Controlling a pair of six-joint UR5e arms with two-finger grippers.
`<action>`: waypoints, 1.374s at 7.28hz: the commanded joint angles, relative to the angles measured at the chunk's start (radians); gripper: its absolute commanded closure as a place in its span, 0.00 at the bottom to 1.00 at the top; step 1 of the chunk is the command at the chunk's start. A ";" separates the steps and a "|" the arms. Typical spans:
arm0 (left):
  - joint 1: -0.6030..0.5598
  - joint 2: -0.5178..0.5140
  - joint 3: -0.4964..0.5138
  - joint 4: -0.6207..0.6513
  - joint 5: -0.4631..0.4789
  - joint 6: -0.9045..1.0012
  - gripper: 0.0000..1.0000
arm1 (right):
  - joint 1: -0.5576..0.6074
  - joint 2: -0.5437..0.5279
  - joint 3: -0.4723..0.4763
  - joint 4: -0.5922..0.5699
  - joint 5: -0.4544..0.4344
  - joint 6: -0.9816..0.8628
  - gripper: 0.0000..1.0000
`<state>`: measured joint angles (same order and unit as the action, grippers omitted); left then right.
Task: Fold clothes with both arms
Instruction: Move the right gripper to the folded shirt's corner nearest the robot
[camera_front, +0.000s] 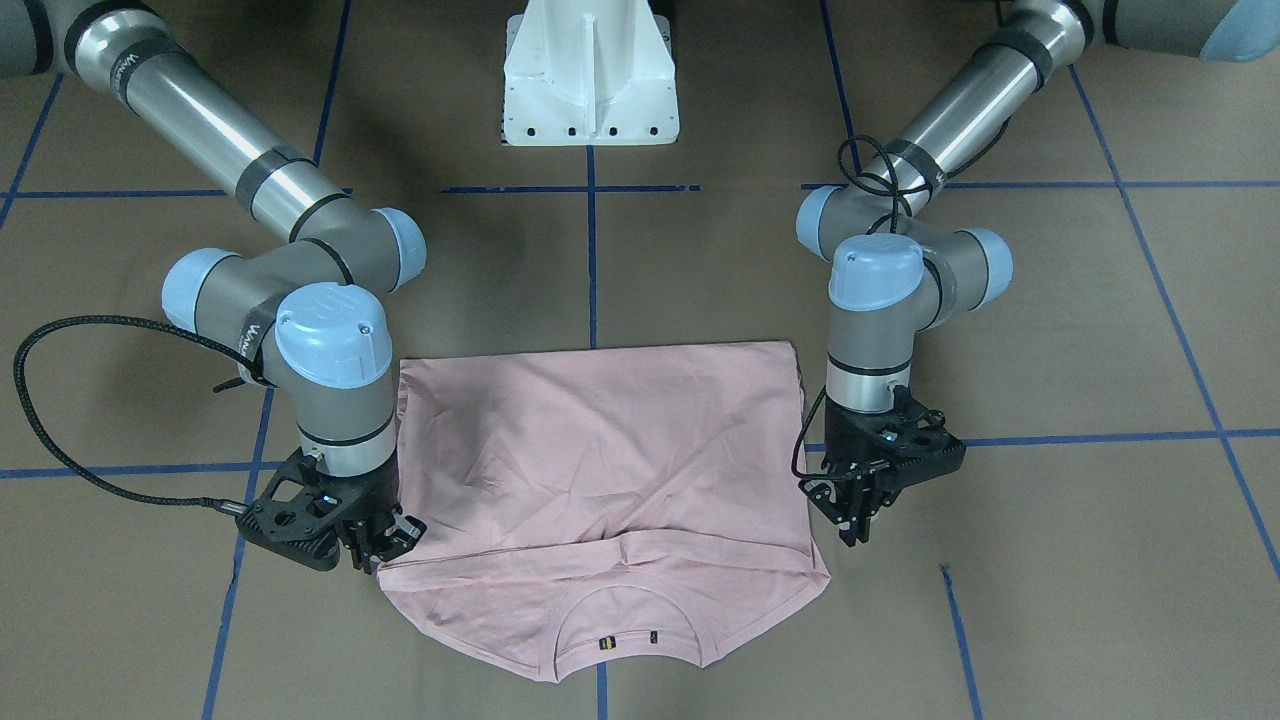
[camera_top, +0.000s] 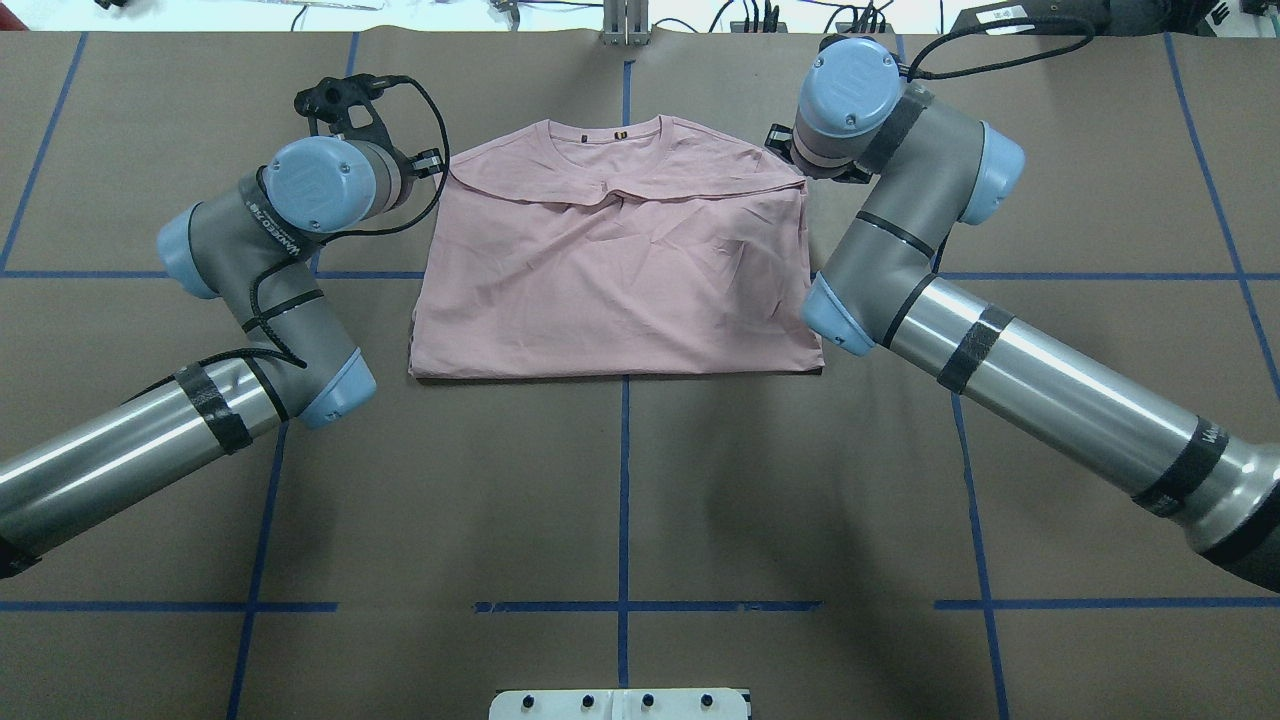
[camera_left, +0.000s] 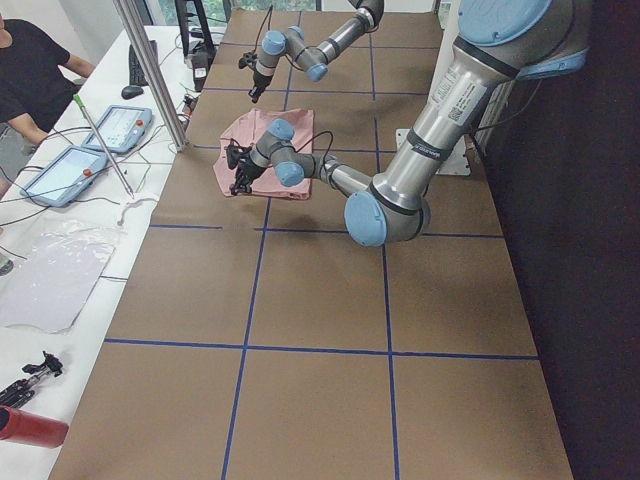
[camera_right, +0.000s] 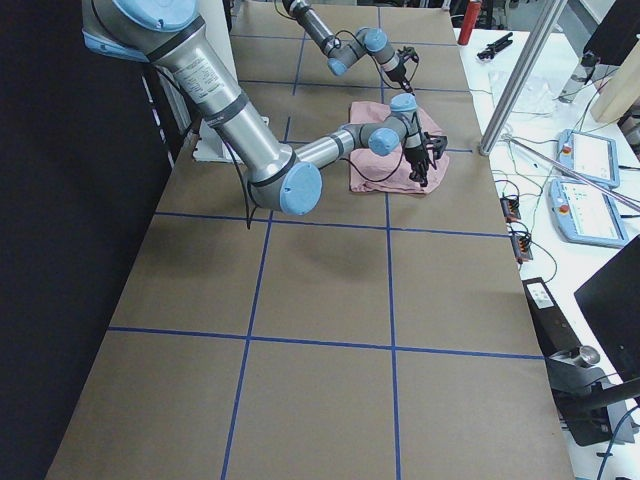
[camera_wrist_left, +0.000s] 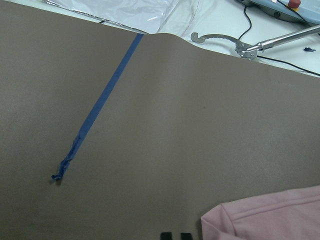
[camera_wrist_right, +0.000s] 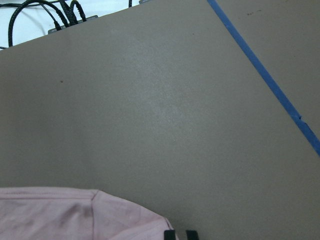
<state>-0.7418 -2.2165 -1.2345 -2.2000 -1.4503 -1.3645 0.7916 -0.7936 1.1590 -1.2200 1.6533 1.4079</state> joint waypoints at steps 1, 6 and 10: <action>-0.025 0.000 0.001 -0.090 -0.033 -0.007 0.55 | 0.004 0.008 0.005 0.033 0.003 0.011 0.44; -0.050 0.041 -0.063 -0.109 -0.173 -0.067 0.50 | -0.090 -0.403 0.541 0.031 0.095 0.191 0.26; -0.053 0.049 -0.077 -0.107 -0.173 -0.080 0.50 | -0.233 -0.446 0.596 0.033 0.039 0.416 0.24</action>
<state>-0.7944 -2.1686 -1.3077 -2.3076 -1.6227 -1.4390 0.5922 -1.2417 1.7541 -1.1871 1.7149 1.8001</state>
